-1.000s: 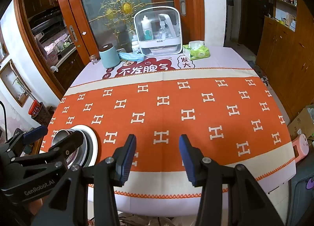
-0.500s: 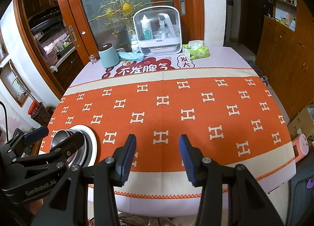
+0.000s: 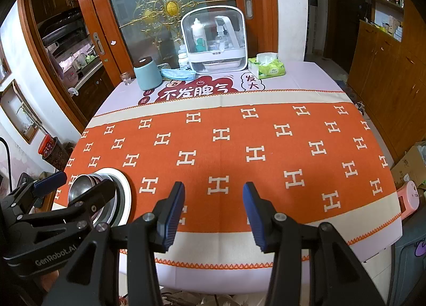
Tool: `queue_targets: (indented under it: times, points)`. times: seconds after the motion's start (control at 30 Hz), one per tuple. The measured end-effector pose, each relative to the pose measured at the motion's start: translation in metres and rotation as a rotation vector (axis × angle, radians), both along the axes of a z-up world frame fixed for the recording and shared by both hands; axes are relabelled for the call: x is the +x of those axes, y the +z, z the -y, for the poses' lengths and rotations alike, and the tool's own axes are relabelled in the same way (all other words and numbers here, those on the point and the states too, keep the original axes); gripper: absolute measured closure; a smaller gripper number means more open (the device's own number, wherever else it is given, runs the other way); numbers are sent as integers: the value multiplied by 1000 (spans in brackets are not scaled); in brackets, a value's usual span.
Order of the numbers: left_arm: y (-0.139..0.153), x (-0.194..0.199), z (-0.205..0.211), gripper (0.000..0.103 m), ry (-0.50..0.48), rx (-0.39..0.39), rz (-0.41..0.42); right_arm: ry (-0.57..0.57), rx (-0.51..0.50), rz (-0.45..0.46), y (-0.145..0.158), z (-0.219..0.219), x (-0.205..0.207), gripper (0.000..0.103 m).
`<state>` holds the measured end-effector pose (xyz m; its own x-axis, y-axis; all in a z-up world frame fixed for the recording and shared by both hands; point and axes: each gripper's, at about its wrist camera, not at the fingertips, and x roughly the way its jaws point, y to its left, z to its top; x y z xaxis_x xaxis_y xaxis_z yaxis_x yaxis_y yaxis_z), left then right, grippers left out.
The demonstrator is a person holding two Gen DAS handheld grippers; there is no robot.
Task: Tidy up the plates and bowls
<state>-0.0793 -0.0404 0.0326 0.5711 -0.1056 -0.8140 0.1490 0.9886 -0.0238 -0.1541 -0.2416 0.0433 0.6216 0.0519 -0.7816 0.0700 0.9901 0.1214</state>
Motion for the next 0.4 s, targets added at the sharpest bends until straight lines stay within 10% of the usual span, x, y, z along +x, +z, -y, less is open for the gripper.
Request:
queue_targets:
  times: [0.4]
  points:
    - [-6,-2,3,8,-3,-4,-9,1,0,-3,-2,0,1,57]
